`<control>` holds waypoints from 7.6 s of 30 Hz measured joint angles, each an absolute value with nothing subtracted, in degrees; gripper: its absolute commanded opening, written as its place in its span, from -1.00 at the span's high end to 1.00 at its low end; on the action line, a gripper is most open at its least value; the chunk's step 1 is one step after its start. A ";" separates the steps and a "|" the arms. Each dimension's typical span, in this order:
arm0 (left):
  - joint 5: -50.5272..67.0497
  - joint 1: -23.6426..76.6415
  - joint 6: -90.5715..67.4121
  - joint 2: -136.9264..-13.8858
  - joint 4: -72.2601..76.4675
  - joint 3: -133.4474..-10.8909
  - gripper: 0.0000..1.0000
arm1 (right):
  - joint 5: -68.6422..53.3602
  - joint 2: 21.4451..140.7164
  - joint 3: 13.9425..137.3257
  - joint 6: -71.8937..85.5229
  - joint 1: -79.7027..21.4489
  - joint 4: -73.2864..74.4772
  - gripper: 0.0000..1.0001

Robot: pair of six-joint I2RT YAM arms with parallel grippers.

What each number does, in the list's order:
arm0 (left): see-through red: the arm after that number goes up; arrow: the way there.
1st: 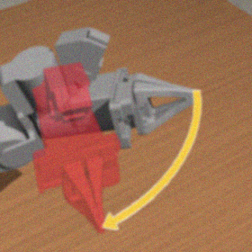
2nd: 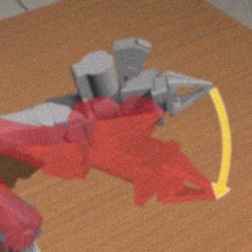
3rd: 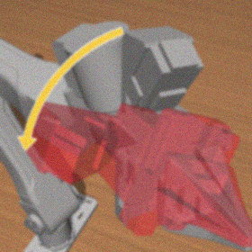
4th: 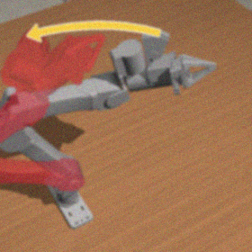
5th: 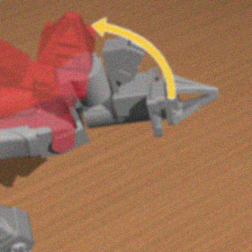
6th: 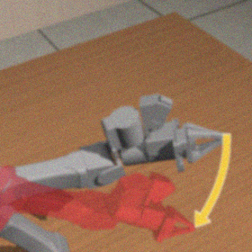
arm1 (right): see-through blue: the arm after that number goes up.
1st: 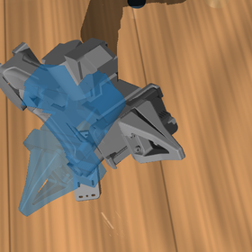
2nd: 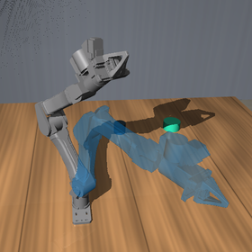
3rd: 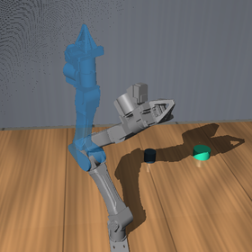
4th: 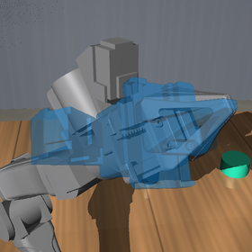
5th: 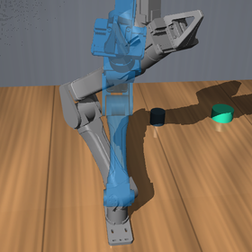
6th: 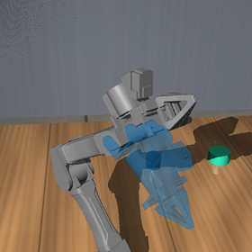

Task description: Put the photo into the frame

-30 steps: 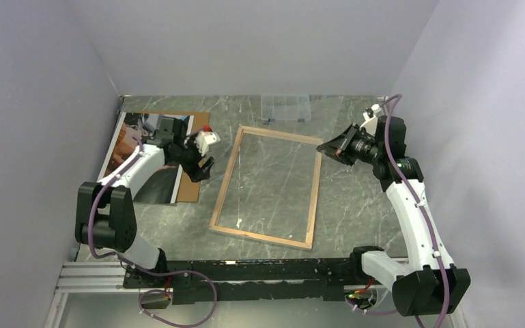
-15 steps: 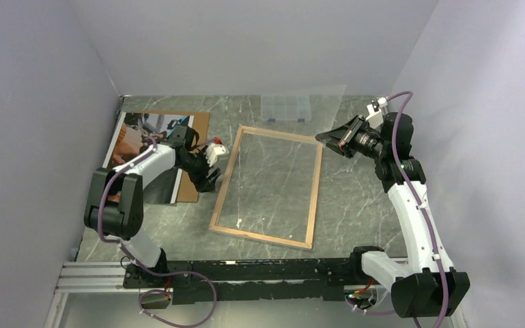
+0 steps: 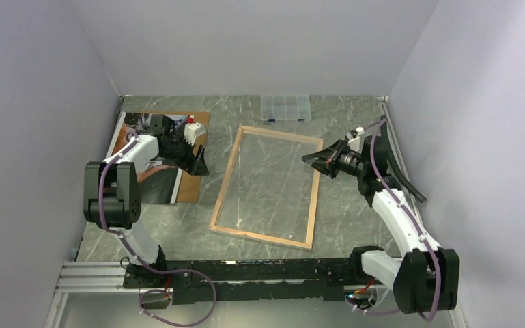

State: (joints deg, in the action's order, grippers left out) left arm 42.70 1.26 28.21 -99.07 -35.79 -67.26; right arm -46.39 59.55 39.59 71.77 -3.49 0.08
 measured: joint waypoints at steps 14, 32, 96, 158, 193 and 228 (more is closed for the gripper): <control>42.37 3.29 31.86 -99.09 -34.92 -62.39 -0.27 | -46.96 70.08 40.18 52.45 -3.49 6.35 1.00; 45.21 6.57 26.59 -104.88 -34.37 -64.66 0.27 | -45.60 71.46 45.74 35.14 -4.27 8.51 1.00; 46.06 10.28 26.48 -109.78 -35.42 -65.01 0.91 | -40.86 78.50 36.99 40.47 -2.20 -11.68 1.00; 45.63 11.14 26.46 -109.78 -35.46 -65.08 0.95 | -45.45 85.78 33.28 48.84 -0.75 -28.86 1.00; 45.12 11.14 26.65 -109.78 -36.34 -65.30 0.95 | -40.56 82.76 30.24 73.14 -9.28 -48.16 1.00; 45.17 11.35 26.85 -109.78 -36.32 -65.30 0.95 | -38.17 78.15 28.93 68.66 -12.45 -46.22 1.00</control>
